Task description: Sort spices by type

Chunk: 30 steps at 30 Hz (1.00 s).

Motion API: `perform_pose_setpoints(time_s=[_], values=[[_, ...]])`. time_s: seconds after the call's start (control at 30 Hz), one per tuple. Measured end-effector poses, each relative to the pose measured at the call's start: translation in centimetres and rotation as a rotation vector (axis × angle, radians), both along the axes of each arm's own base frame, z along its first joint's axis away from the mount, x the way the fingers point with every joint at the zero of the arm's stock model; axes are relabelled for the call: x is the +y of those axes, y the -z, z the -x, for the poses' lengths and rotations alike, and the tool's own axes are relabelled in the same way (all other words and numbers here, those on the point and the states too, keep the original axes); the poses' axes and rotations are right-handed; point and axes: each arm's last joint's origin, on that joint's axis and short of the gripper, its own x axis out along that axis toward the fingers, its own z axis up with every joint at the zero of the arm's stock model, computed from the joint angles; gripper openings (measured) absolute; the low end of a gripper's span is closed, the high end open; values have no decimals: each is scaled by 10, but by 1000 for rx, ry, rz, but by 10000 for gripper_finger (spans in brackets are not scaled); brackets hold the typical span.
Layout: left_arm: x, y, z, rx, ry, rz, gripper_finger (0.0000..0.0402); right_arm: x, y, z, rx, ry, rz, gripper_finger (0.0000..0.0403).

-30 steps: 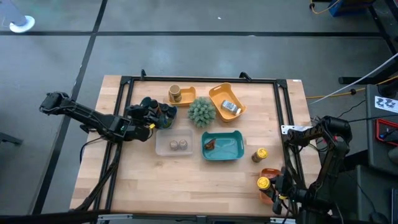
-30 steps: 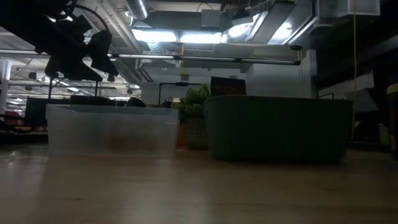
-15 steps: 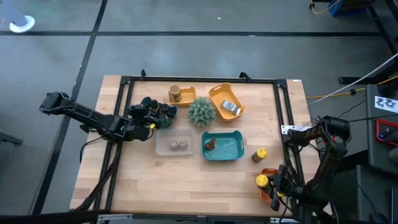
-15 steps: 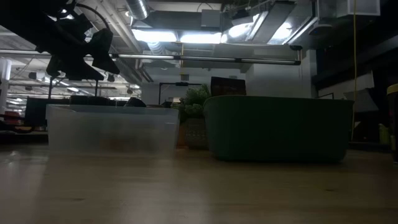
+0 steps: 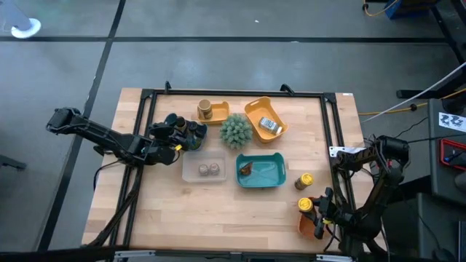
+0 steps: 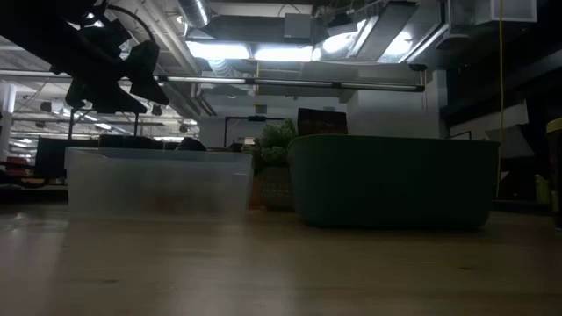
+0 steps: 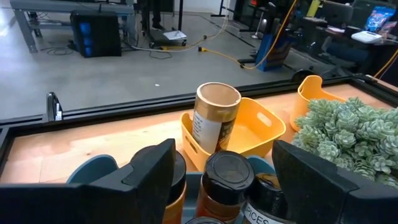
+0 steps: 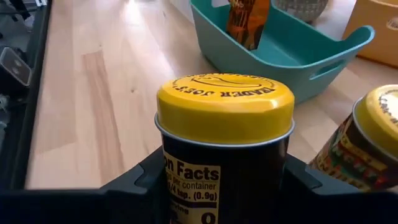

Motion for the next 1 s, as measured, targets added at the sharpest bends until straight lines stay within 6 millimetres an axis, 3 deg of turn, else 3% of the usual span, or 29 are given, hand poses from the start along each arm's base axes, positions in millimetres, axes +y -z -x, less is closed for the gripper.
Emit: perform_pose_setpoints(time_s=[0.57, 1.0], values=[[0, 0, 0, 24, 6, -12, 251, -9, 6, -10, -83, 11, 57, 186], [0, 0, 0, 36, 10, -18, 251, -10, 10, -10, 66, 43, 15, 186]])
